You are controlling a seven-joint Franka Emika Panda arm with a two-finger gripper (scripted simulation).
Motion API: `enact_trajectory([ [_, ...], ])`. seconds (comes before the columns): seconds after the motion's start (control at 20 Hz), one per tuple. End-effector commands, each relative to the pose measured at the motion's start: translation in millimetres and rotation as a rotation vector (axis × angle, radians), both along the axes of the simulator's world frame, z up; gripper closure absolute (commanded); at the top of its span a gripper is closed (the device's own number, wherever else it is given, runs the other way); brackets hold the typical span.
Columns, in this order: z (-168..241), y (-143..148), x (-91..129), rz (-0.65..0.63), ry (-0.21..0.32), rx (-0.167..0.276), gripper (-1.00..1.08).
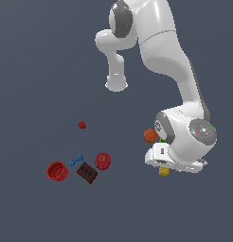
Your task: Pick up a designated object from a clutter of objects.
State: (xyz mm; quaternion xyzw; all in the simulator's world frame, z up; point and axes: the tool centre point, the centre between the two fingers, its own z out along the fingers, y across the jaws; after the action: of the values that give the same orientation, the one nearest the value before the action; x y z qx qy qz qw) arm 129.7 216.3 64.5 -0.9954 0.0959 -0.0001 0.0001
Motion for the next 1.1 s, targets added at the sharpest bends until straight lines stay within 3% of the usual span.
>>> enact_trajectory([
  [0.0,-11.1,-0.1,-0.6,0.0,0.001,0.0,-0.92],
  [0.55,-42.6,0.7,0.2,-0.001,0.0,0.0,-0.92],
  [0.6,-42.6,0.7,0.2,-0.001,0.0,0.0,1.08],
  [1.05,-42.6,0.7,0.2,-0.001,0.0,0.0,1.08],
])
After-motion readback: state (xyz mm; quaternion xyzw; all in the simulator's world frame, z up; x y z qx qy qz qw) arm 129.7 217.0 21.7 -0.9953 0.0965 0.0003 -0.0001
